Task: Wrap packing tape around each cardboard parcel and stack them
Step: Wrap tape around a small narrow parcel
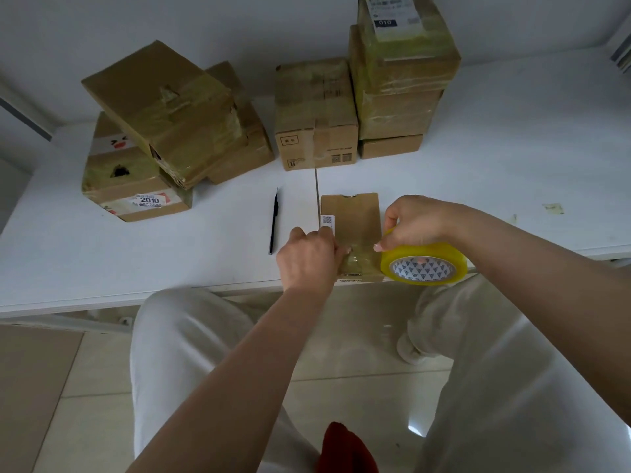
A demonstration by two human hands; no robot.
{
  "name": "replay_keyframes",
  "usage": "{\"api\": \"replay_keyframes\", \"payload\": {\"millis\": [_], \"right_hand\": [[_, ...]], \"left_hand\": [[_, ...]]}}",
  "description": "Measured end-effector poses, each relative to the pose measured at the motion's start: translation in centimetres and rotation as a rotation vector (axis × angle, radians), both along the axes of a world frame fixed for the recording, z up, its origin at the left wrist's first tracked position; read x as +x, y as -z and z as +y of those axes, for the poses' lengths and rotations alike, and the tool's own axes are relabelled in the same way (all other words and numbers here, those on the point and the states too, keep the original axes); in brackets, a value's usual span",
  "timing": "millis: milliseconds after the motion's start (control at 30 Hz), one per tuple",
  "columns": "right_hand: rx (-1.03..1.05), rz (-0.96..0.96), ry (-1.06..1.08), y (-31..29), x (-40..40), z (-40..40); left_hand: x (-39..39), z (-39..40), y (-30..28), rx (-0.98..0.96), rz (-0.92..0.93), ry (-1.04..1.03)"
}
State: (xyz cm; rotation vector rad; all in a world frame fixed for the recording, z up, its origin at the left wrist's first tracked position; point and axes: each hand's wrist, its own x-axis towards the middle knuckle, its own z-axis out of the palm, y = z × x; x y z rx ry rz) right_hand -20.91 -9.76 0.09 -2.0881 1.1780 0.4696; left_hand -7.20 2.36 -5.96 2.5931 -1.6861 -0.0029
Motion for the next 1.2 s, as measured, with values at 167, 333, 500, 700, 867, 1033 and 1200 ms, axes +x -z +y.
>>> {"api": "replay_keyframes", "payload": {"millis": [167,333,500,700,867,1033,1200], "right_hand": [[0.008,0.024,0.005,0.0,0.1,0.0],[0.026,0.020,0.012,0.1,0.1,-0.1],[0.042,-0.004,0.024,0.0,-0.2,-0.1],[0.028,0.017,0.043,0.0,-0.5,0.0],[-0.073,0.163,-0.062,0.5,0.8,0.4],[-0.121,0.279,-0.123,0.6,2.2,0.2],[-0.175,0.405,-0.120,1.4,-1.2,-0.4]], "left_hand": [[0.5,-0.5,0.2,0.104,-0.071,0.040],[2.9,-0.5,-0.4,0.166,0.008,-0.095],[0.8,1.7,1.1,-0.095,0.158,0.366],[-1.5,2.5,4.2,0.307,0.128,0.436],[-1.4,2.3,3.9,0.361,0.080,0.451],[-1.2,2.2,4.0,0.362,0.093,0.440],[-1.5,2.1,4.1,0.376,0.121,0.421]]}}
